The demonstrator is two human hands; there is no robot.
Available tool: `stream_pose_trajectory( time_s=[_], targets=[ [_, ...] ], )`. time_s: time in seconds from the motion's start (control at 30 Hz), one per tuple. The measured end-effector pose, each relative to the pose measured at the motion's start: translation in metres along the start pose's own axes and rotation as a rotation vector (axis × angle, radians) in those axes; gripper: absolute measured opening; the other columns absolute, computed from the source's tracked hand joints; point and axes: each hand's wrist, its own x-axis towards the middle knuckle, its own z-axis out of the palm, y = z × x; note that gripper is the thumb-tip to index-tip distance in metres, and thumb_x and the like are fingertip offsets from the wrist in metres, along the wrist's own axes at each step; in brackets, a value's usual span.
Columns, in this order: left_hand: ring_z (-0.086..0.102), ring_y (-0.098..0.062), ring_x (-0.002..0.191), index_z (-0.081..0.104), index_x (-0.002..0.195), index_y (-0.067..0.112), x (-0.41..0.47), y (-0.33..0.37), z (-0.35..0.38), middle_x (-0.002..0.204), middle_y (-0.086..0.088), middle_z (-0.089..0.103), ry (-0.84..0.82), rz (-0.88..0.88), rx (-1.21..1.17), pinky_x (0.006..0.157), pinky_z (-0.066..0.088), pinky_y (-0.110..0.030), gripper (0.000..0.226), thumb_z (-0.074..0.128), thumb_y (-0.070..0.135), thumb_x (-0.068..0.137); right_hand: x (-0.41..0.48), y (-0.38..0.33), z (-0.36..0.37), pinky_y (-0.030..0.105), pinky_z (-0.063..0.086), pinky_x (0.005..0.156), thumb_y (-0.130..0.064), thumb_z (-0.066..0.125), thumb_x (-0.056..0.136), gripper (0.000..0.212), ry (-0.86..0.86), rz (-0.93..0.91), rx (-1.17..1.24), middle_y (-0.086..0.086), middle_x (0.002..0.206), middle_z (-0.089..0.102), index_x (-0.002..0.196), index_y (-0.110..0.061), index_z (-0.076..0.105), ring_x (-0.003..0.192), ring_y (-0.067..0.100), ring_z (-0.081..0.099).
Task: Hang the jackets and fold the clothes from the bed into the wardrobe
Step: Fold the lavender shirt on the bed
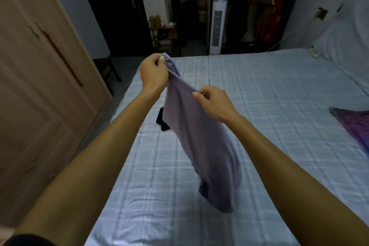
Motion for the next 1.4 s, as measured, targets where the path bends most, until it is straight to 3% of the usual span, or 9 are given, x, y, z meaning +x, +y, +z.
stream_pose_trajectory(
  time_s=[0.2,0.43,0.6,0.7,0.83,1.0,1.13,1.27,1.4],
  targets=[
    [0.062,-0.025,0.089,0.056,0.074,0.026,-0.015,0.03,0.014,0.086,-0.005,0.061,-0.099,-0.057,-0.161,0.083,0.055,-0.049,0.034,0.034,0.018,0.1,-0.009,0.012,-0.02,0.032,0.05,0.073,-0.04,0.045,0.096,0.031,0.034,0.145,0.197,0.001,0.103,0.066,0.106,-0.016,0.063,0.087,0.015,0.061],
    [0.048,-0.008,0.058,0.053,0.069,0.019,-0.012,0.041,0.03,0.066,0.002,0.052,-0.321,0.007,-0.23,0.054,0.041,-0.023,0.035,0.036,0.011,0.099,0.004,0.025,-0.022,0.036,0.033,0.107,-0.038,0.061,0.089,0.076,0.13,0.185,0.087,0.005,0.154,0.027,0.149,-0.017,0.019,0.138,0.023,0.031],
    [0.049,-0.011,0.061,0.05,0.07,0.016,0.002,0.03,0.022,0.067,-0.002,0.052,-0.273,-0.035,-0.358,0.058,0.043,-0.024,0.035,0.033,0.008,0.098,0.011,0.033,-0.005,0.038,0.053,0.083,-0.034,0.06,0.088,0.026,-0.252,0.196,-0.034,0.006,0.107,0.067,0.107,-0.017,0.063,0.101,0.025,0.063],
    [0.047,-0.014,0.065,0.05,0.07,0.015,0.023,0.012,0.012,0.069,-0.003,0.051,-0.202,-0.069,-0.309,0.061,0.041,-0.03,0.031,0.033,0.01,0.096,0.017,0.028,0.007,0.031,0.049,0.061,-0.027,0.047,0.094,0.019,-0.024,0.246,0.032,0.006,0.087,0.067,0.089,-0.016,0.061,0.08,0.024,0.063],
    [0.049,-0.018,0.077,0.055,0.087,0.012,0.051,-0.019,0.003,0.081,-0.003,0.053,-0.104,-0.076,0.024,0.062,0.039,-0.029,0.023,0.033,0.013,0.096,0.038,0.01,-0.008,0.036,0.047,0.068,-0.023,0.044,0.096,0.021,0.332,0.223,0.129,0.005,0.085,0.062,0.092,-0.009,0.058,0.08,0.024,0.059],
    [0.053,-0.024,0.102,0.053,0.116,0.012,0.043,-0.043,0.03,0.114,-0.009,0.055,-0.237,0.063,0.127,0.088,0.047,-0.037,0.027,0.05,0.025,0.093,0.056,-0.019,-0.012,0.037,0.047,0.065,-0.022,0.044,0.096,0.022,0.381,0.168,0.209,0.01,0.084,0.062,0.091,-0.005,0.057,0.076,0.022,0.058],
    [0.053,-0.01,0.094,0.053,0.117,0.02,0.013,-0.037,0.046,0.109,0.003,0.049,-0.407,0.394,-0.032,0.079,0.046,-0.024,0.039,0.051,0.045,0.088,0.069,-0.03,-0.007,0.035,0.043,0.059,-0.021,0.046,0.095,0.021,0.484,0.289,0.416,0.008,0.071,0.053,0.078,-0.009,0.051,0.064,0.017,0.051],
    [0.062,-0.004,0.094,0.042,0.123,0.028,-0.001,-0.041,0.058,0.109,0.006,0.061,-0.798,0.346,-0.168,0.075,0.052,-0.018,0.055,0.062,0.055,0.079,0.074,-0.035,-0.006,0.029,0.046,0.056,-0.024,0.049,0.095,0.02,0.524,0.362,0.53,0.004,0.07,0.054,0.08,-0.012,0.053,0.062,0.013,0.053],
    [0.065,-0.012,0.078,0.06,0.1,0.012,0.005,-0.043,0.073,0.087,-0.001,0.068,-0.676,0.278,-0.185,0.069,0.053,-0.033,0.025,0.053,0.036,0.095,0.072,-0.032,-0.006,0.03,0.05,0.062,-0.01,0.059,0.085,0.003,0.422,0.405,0.63,0.01,0.078,0.063,0.087,-0.011,0.061,0.073,0.02,0.063]
  ],
)
